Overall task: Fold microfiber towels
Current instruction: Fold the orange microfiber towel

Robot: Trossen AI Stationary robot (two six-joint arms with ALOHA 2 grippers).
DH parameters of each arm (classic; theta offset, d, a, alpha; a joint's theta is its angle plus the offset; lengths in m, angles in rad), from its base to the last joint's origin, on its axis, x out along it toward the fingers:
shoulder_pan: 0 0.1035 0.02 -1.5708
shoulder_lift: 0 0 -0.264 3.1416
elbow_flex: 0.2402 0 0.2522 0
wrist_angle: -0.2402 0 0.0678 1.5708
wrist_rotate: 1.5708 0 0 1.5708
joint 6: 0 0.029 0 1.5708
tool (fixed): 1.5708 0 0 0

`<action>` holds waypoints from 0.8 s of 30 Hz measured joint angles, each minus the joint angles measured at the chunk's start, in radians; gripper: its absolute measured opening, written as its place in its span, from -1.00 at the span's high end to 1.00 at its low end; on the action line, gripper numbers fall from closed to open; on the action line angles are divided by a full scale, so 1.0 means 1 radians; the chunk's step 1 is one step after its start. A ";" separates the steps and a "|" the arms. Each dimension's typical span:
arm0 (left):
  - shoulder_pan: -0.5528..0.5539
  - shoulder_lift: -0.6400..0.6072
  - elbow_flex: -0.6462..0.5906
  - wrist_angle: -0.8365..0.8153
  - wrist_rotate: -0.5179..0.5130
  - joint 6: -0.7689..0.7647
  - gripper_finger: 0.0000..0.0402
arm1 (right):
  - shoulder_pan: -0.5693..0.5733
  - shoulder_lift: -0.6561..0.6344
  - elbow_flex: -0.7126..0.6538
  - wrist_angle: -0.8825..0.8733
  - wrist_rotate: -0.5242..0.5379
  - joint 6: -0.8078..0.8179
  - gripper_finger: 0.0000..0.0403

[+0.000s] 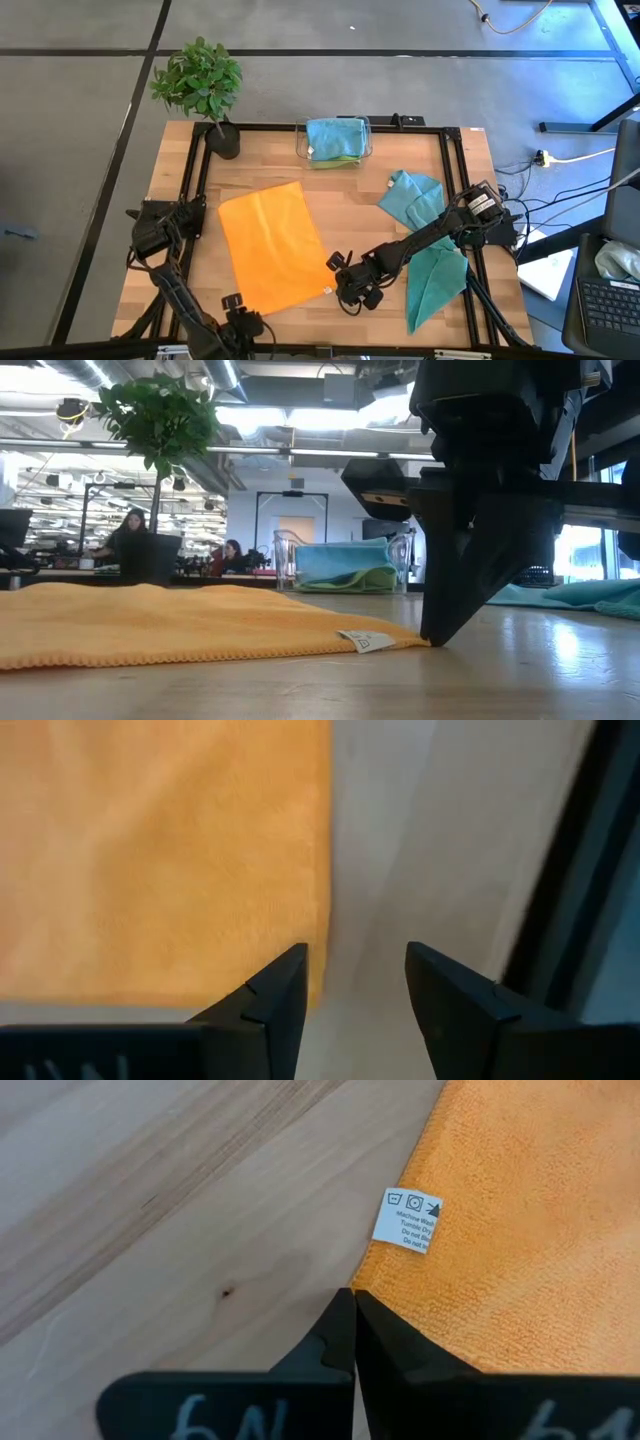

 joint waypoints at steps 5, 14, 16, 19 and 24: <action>-0.005 0.000 0.000 -0.001 0.045 -0.028 0.19 | 0.000 0.000 -0.001 0.000 -0.001 0.000 0.98; -0.005 0.004 -0.015 -0.016 0.044 -0.052 0.19 | -0.003 0.001 -0.001 0.001 -0.031 -0.002 0.98; -0.004 0.004 -0.021 -0.013 0.042 -0.052 0.19 | -0.002 0.001 -0.001 0.001 -0.032 -0.004 0.98; 0.000 0.003 -0.021 -0.016 0.040 -0.049 0.19 | -0.002 0.001 -0.001 0.001 -0.035 -0.004 0.98; -0.003 0.003 -0.019 -0.020 0.019 -0.047 0.19 | -0.002 0.001 -0.001 0.001 -0.038 -0.010 0.98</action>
